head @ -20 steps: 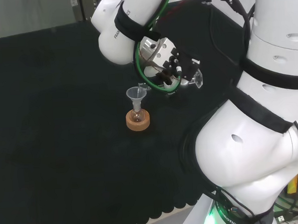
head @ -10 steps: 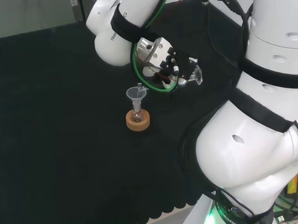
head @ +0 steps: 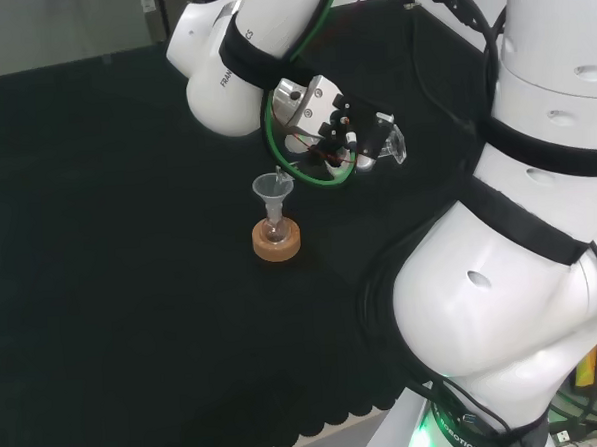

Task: Pour the water from the graduated cylinder into the round-bottom flask.

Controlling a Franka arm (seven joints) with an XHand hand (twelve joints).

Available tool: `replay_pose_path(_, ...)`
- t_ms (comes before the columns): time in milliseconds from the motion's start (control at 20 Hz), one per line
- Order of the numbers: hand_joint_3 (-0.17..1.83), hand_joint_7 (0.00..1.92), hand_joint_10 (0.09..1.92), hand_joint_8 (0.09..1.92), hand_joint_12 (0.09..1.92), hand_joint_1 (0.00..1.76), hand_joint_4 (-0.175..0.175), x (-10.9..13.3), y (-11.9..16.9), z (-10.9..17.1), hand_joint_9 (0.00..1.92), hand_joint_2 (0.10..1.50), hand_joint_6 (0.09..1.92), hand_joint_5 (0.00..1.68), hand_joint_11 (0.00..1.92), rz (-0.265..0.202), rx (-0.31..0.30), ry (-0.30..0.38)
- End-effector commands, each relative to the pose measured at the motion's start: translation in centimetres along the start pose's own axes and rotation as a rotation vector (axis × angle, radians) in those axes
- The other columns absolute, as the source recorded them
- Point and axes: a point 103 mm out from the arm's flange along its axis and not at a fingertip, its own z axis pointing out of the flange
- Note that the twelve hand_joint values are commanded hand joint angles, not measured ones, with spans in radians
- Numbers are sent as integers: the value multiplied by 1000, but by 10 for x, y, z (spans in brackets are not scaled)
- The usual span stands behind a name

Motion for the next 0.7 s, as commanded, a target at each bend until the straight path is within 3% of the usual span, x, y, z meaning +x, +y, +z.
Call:
replay_pose_path(50,8,1073,87,887,717,1271,-175,1,-2,-4,1492,1077,920,1039,1254,7,-3,-37)
replay_pose_path(700,7,1072,87,889,715,1270,-175,3,-2,-13,1491,1079,922,1037,1254,44,11,-137)
